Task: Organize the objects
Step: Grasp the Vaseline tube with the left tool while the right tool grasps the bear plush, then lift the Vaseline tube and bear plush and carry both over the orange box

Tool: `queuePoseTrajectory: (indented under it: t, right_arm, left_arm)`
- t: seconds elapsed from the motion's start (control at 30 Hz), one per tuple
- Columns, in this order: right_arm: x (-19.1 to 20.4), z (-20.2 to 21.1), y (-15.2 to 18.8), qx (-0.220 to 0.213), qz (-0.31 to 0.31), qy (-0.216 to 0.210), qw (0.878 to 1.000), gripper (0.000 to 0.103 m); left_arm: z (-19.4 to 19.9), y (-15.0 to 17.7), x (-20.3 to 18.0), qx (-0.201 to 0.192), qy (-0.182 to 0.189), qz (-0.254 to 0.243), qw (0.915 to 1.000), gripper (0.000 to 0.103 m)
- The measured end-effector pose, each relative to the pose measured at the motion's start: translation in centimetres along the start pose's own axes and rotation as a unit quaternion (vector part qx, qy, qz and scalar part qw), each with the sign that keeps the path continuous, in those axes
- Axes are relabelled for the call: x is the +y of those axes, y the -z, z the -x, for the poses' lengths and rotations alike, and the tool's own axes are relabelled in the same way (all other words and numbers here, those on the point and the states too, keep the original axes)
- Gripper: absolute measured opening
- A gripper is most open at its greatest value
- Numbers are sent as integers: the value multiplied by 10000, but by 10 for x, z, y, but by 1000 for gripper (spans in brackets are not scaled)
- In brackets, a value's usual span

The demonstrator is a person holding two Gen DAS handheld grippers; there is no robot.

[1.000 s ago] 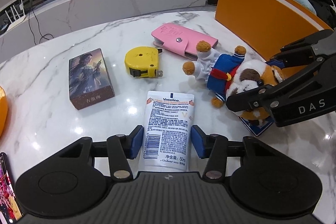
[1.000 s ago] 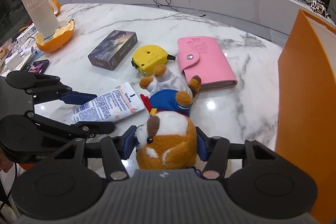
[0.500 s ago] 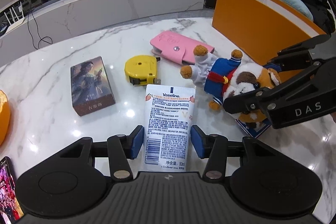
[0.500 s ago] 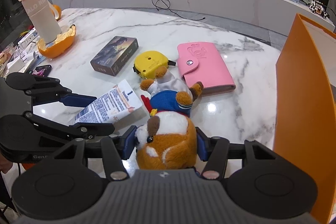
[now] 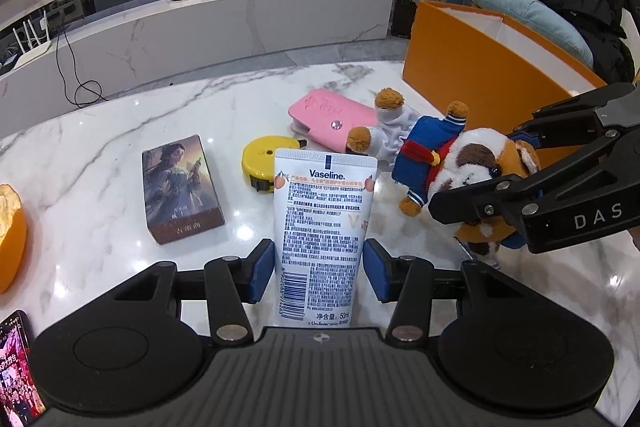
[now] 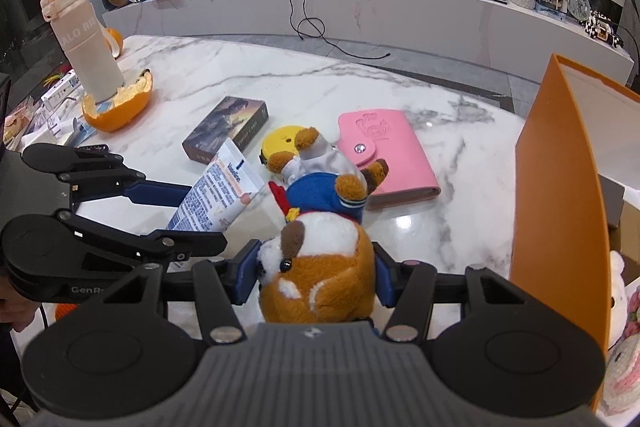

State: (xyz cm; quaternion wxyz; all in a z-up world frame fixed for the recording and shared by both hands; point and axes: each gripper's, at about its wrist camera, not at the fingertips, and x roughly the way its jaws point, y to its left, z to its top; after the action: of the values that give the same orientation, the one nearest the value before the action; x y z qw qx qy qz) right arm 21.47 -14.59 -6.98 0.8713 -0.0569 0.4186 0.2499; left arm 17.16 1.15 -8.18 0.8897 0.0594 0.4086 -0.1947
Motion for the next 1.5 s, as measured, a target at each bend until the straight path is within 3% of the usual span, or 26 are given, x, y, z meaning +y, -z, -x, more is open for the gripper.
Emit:
queuePoseTrajectory:
  t: [0.6, 0.9, 1.5]
  right_arm:
    - [-6, 36, -13, -501, 45, 61, 9987, 58]
    - [-26, 71, -22, -948, -199, 133, 9952, 58]
    - [-92, 161, -25, -2088, -966, 411, 9723, 58]
  left_arm:
    - [22, -20, -3, -441, -65, 170, 9989, 55]
    - [44, -48, -16, -802, -177, 153, 9965, 55]
    - [66, -103, -109, -1164, -62, -649, 9911, 55]
